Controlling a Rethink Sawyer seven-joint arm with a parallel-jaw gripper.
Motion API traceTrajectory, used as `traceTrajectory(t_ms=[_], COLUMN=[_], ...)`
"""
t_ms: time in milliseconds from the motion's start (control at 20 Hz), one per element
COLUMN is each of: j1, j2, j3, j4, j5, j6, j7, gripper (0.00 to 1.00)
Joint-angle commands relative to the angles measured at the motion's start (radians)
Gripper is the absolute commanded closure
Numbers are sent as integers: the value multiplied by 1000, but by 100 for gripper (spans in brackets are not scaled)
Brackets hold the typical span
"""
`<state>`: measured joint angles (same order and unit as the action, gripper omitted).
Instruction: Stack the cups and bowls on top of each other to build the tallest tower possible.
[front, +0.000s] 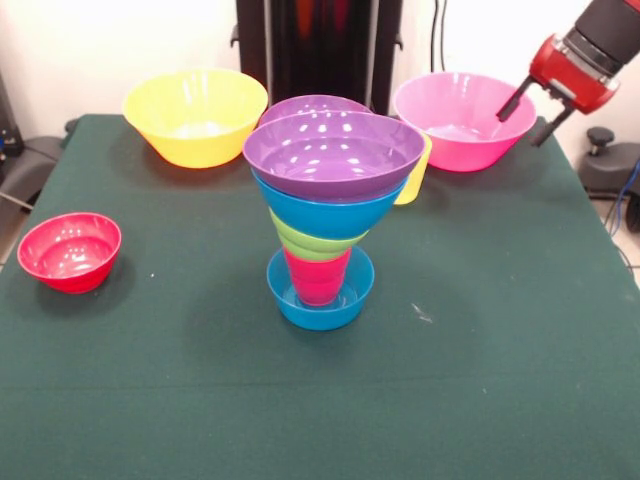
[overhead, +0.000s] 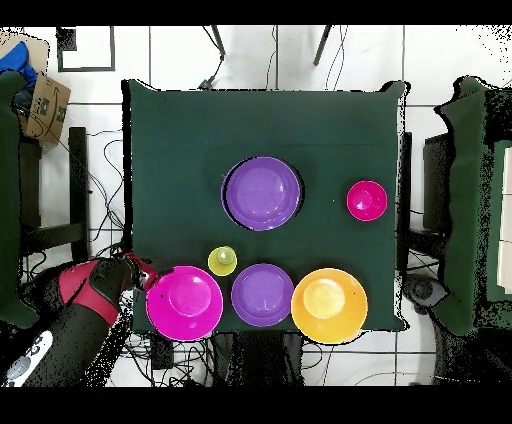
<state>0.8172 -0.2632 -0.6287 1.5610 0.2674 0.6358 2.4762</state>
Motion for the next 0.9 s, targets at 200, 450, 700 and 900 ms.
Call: traceTrajectory(t_ms=[200,450,700,900], j1=[0,-10,-12,-21], j2=[57,64,69,48], j3=[25,33,40,70], j4=[-50,-55,-57,-22], j5=[-35,-22,-7,7], j6=[21,6,0,-20], j7=[140,134,141,139], gripper=[0,0,0,0])
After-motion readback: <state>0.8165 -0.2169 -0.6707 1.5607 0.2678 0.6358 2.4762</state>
